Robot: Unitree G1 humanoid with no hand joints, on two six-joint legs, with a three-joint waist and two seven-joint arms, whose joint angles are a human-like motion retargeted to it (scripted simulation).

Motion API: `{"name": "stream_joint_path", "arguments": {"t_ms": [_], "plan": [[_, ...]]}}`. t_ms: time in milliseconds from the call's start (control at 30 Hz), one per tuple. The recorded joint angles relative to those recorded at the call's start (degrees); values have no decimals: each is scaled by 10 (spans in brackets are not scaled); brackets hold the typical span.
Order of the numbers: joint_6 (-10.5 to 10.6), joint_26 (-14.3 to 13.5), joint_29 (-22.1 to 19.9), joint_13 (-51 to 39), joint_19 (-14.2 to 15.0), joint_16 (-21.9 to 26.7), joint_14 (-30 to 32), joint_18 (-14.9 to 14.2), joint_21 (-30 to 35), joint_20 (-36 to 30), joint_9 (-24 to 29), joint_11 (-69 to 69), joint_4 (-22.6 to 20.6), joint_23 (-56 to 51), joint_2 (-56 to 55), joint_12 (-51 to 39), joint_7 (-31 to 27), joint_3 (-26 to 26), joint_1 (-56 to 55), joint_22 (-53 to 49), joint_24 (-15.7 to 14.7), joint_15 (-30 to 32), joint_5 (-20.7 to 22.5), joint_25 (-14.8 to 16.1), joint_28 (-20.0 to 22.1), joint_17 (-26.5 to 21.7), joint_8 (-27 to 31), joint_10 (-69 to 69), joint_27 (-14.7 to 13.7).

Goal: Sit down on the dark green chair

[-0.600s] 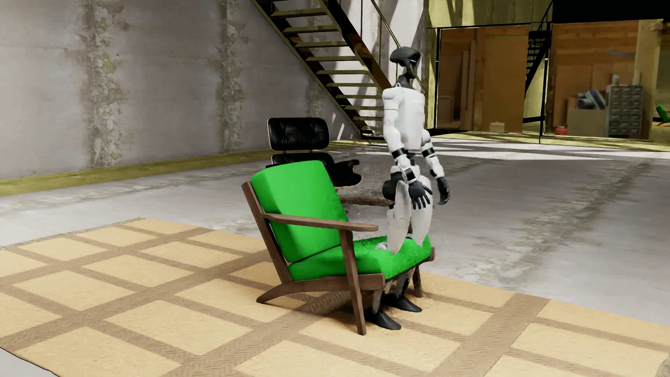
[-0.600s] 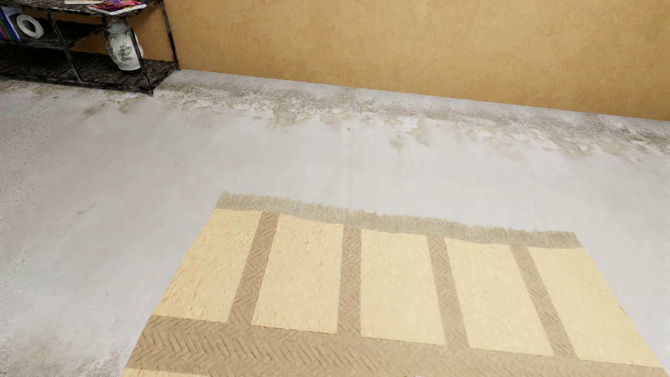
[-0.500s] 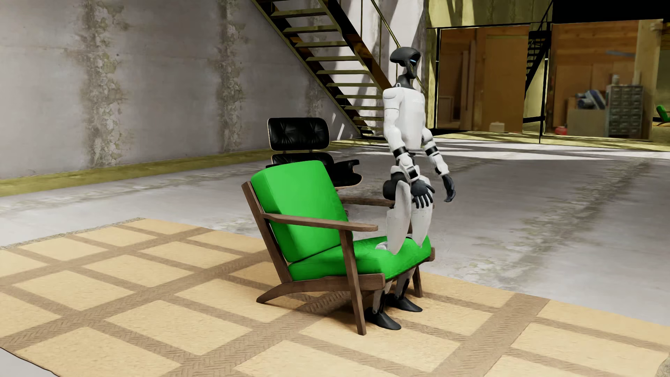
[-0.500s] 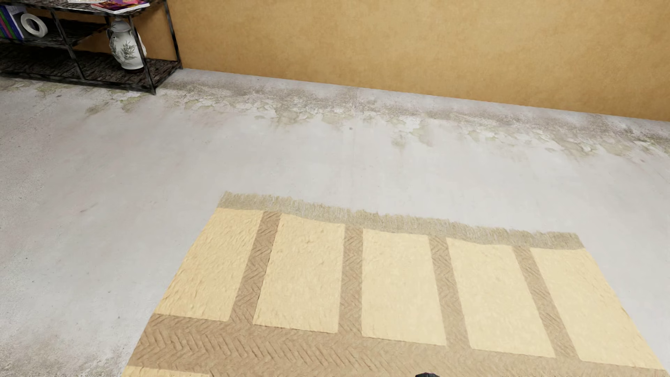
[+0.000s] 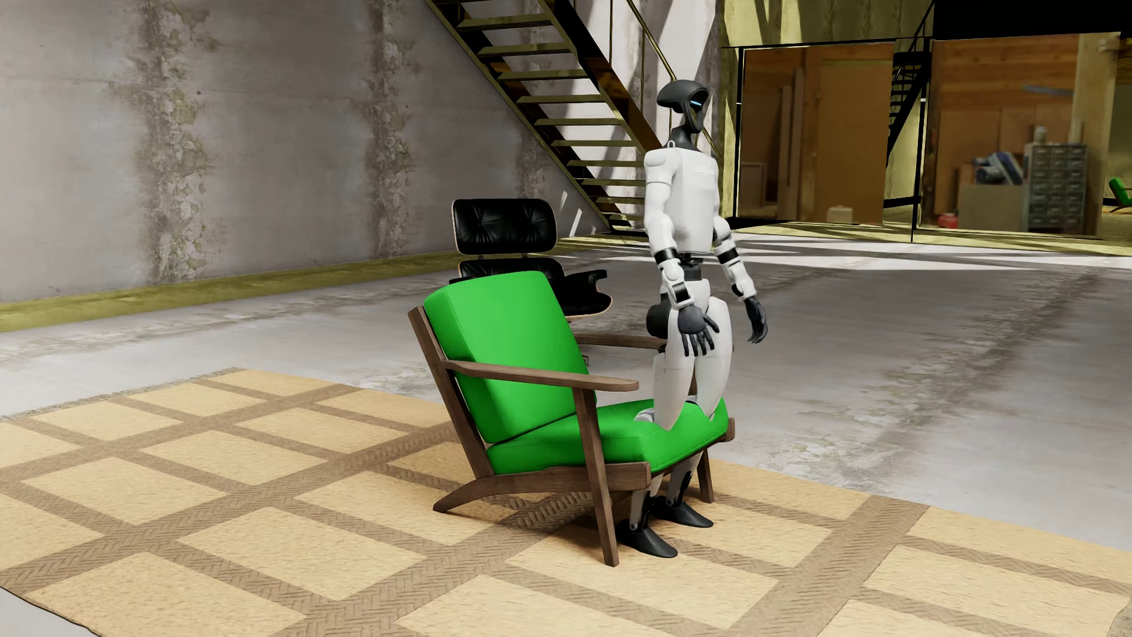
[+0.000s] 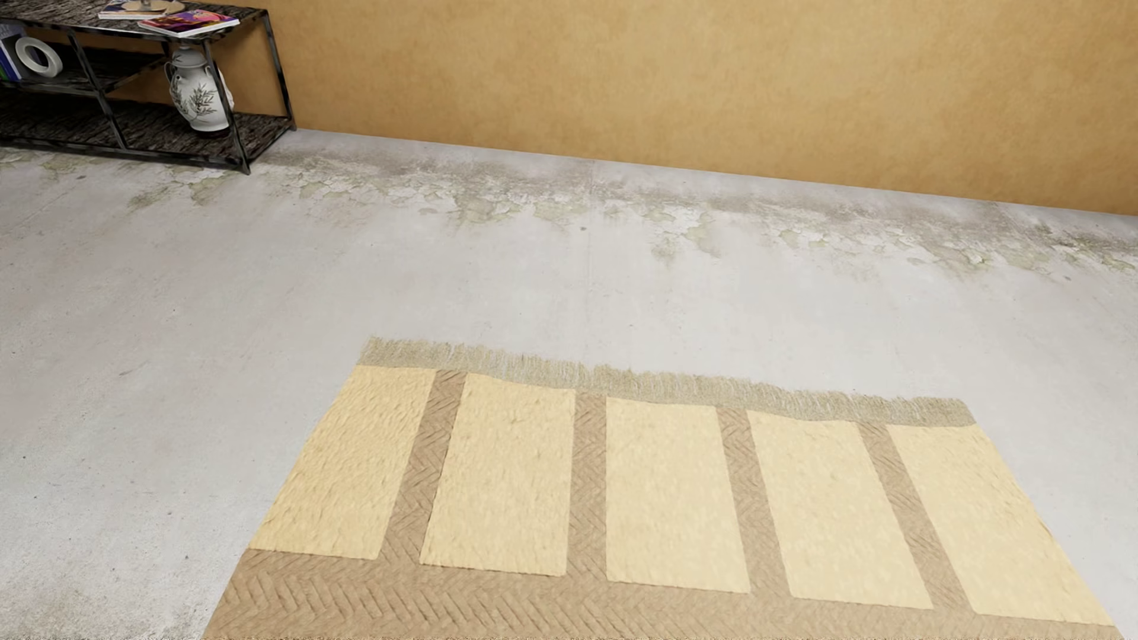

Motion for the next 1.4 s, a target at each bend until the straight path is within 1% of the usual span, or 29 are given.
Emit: {"name": "stream_joint_path", "arguments": {"t_ms": [67, 100, 200, 267, 333, 367, 433, 467, 500, 533, 567, 600, 633, 700, 733, 767, 800, 833, 867, 900, 933, 967, 1033, 1100, 1200, 1233, 1300, 1367, 1400], "plan": [[0, 3, 7, 0, 1, -20, 2, 1, 5, -11, 6, 0, -1, -8, -1, -3, 0, 0, 0, -6, -1, 2, -1, 3, -5, 14, 0, 0, 4], [0, 7, 11, -3, -1, -29, 4, 2, 9, -19, 11, 5, -2, -12, -3, -8, -1, -1, -1, -10, -6, 2, -1, 7, -12, 21, 1, 0, 10], [1, 10, 33, -20, -3, -35, 8, 8, 25, -37, 34, 28, -5, -31, -18, -26, -3, -1, -7, -35, -9, 1, -2, 26, -33, 28, 4, 7, 27], [0, 12, 47, -38, -5, -24, 6, 11, 43, -56, 56, 47, -6, -58, -31, -49, -5, -3, -22, -52, -9, 2, -3, 20, -61, 26, 4, 32, 34], [2, 3, 53, -63, -7, -12, 2, 15, 69, -83, 76, 91, -7, -78, -64, -76, -11, -5, -49, -74, 5, -4, -6, 11, -91, 22, 8, 65, 37], [2, 4, 52, -77, -6, -7, 0, 15, 86, -98, 91, 121, -6, -91, -86, -90, -15, -6, -65, -85, 13, -10, -8, 3, -94, 19, 9, 84, 38], [1, -5, 56, -117, 3, 3, -4, 12, 118, -125, 127, 188, -5, -117, -144, -126, -22, -6, -104, -111, 23, -20, -17, -4, -107, 7, 16, 125, 31], [0, -8, 53, -139, 8, 9, -6, 7, 131, -141, 147, 218, -4, -130, -175, -147, -25, -7, -131, -125, 26, -24, -24, -5, -109, 1, 18, 148, 29], [3, -10, 49, -158, 11, 14, -8, 1, 141, -161, 168, 239, 0, -144, -202, -169, -28, -7, -161, -142, 30, -27, -28, -2, -111, -8, 16, 175, 28], [5, -18, 37, -177, 14, 20, -14, -4, 155, -185, 192, 256, 5, -157, -225, -192, -31, -7, -188, -157, 36, -28, -29, 1, -105, -15, 18, 199, 23], [4, -14, 16, -197, 20, 23, -25, -3, 168, -217, 216, 276, 7, -167, -250, -215, -32, -6, -210, -167, 42, -28, -34, 1, -91, -21, 18, 219, 25], [10, -61, 19, -218, 22, 32, -59, -2, 182, -212, 246, 302, 14, -169, -280, -252, -48, -7, -236, -169, 41, -35, -31, -5, -118, -25, 26, 247, -21], [11, -68, 12, -236, 27, 35, -72, -1, 197, -236, 269, 322, 19, -181, -307, -277, -51, -6, -260, -176, 49, -37, -34, -7, -112, -34, 28, 270, -27], [13, -77, 12, -282, 45, 38, -86, -20, 232, -290, 312, 378, 36, -208, -369, -330, -51, -8, -316, -182, 66, -45, -46, -17, -100, -53, 32, 323, -40], [16, -84, 23, -305, 51, 39, -75, -38, 249, -313, 335, 412, 45, -231, -403, -357, -53, -9, -348, -185, 76, -53, -52, -25, -91, -68, 35, 354, -48], [20, -84, 26, -327, 57, 41, -65, -53, 267, -337, 355, 448, 53, -260, -438, -384, -57, -11, -385, -187, 82, -62, -57, -32, -78, -86, 38, 388, -57], [23, -87, 26, -351, 65, 47, -69, -65, 281, -358, 378, 485, 63, -292, -473, -412, -60, -13, -418, -194, 86, -71, -62, -34, -62, -105, 42, 426, -67], [25, -100, 14, -366, 76, 58, -80, -75, 291, -381, 396, 525, 70, -332, -509, -437, -66, -13, -452, -214, 95, -81, -70, -37, -46, -129, 47, 464, -85], [26, -112, -3, -384, 85, 73, -90, -85, 297, -403, 413, 565, 77, -374, -546, -466, -72, -14, -486, -239, 99, -91, -77, -34, -30, -154, 52, 502, -100], [25, -117, -22, -403, 93, 92, -103, -90, 307, -425, 431, 605, 81, -413, -582, -494, -82, -16, -517, -265, 95, -100, -82, -28, -3, -179, 58, 538, -113], [24, -120, -46, -426, 99, 115, -115, -94, 317, -444, 449, 643, 85, -450, -620, -523, -90, -17, -552, -298, 89, -110, -85, -17, 41, -203, 65, 577, -121], [24, -127, -73, -445, 105, 140, -126, -97, 326, -460, 463, 681, 88, -486, -658, -550, -99, -18, -588, -336, 81, -119, -87, -4, 73, -227, 72, 617, -131], [24, -134, -129, -478, 121, 201, -151, -101, 342, -499, 488, 754, 94, -561, -727, -603, -120, -18, -656, -428, 48, -136, -90, 31, 145, -276, 86, 697, -146], [26, -135, -179, -496, 135, 263, -172, -105, 344, -542, 506, 833, 97, -643, -793, -654, -138, -17, -721, -518, 20, -152, -99, 66, 211, -334, 97, 779, -156], [30, -145, -235, -511, 152, 334, -203, -112, 333, -567, 530, 944, 99, -736, -873, -703, -161, -17, -798, -615, -7, -173, -114, 102, 285, -404, 117, 890, -175], [30, -148, -250, -512, 153, 353, -212, -113, 330, -569, 535, 974, 100, -760, -894, -710, -168, -17, -818, -639, -12, -177, -113, 109, 300, -419, 122, 922, -183], [31, -150, -264, -508, 152, 381, -223, -115, 314, -569, 544, 1027, 101, -799, -923, -721, -179, -17, -847, -673, -20, -183, -113, 121, 318, -440, 131, 976, -187], [30, -146, -265, -493, 147, 398, -227, -119, 293, -559, 546, 1068, 102, -814, -937, -714, -187, -19, -862, -689, -23, -185, -116, 122, 322, -447, 137, 1016, -185], [31, -143, -260, -483, 143, 400, -225, -117, 282, -542, 545, 1083, 102, -814, -935, -698, -189, -19, -862, -689, -22, -184, -115, 120, 318, -444, 138, 1031, -182]]}}
